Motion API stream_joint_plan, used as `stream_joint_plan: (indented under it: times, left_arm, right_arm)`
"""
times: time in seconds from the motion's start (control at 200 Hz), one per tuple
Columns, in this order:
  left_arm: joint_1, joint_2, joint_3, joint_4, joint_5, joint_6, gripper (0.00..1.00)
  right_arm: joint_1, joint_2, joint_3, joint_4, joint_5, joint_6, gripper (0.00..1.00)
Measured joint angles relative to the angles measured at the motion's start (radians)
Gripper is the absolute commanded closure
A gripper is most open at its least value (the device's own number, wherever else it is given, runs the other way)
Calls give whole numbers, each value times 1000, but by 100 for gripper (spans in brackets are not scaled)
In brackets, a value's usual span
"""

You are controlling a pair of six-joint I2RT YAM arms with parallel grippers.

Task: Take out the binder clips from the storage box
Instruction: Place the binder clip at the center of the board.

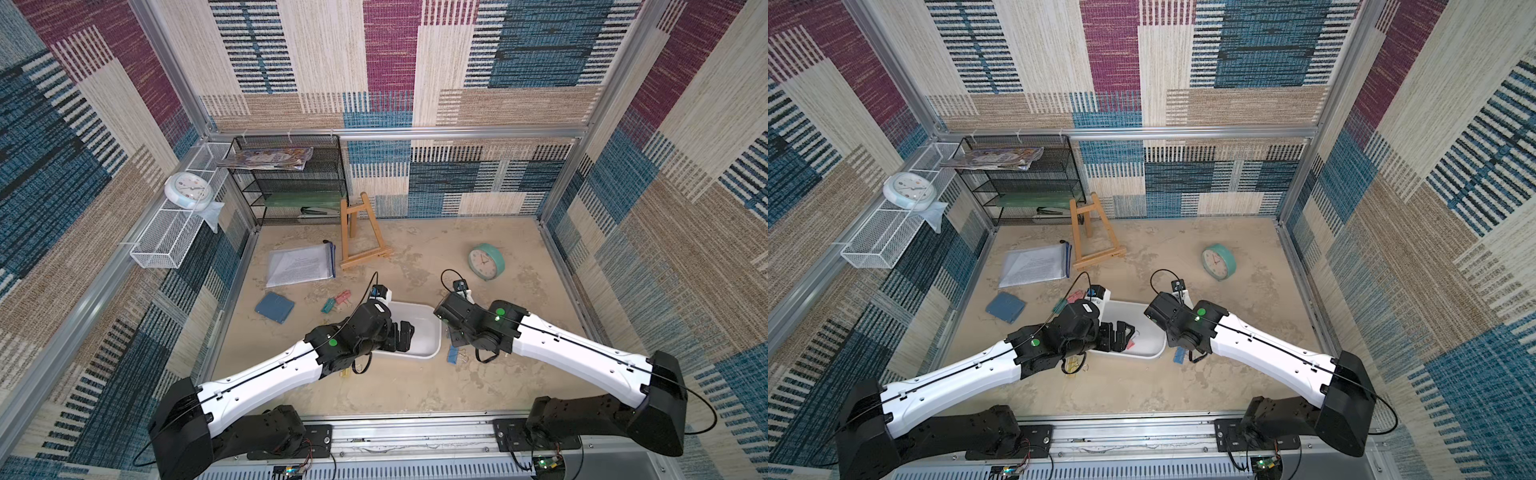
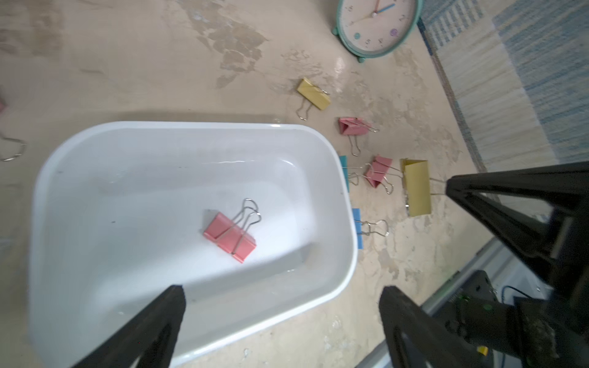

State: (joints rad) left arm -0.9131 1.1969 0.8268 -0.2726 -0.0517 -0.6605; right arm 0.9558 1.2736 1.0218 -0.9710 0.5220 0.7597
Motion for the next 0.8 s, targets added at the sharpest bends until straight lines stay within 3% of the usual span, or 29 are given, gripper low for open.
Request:
stream_joint_plan:
  times: [0.195, 0.391, 0.731, 0.801]
  left_arm:
    - [-56, 74, 48, 37, 29, 15, 1]
    - [-70, 91, 58, 44, 30, 24, 1]
    - [-77, 64, 26, 43, 9, 30, 1]
    - [-76, 54, 21, 41, -1, 22, 1]
  right_arm:
    - [-1, -66, -100, -118, 12, 192, 100]
    - [-17, -43, -192, -137, -4, 290, 100]
    - [-126, 18, -279, 31, -78, 257, 100]
    - [-132, 37, -278, 49, -71, 245, 96]
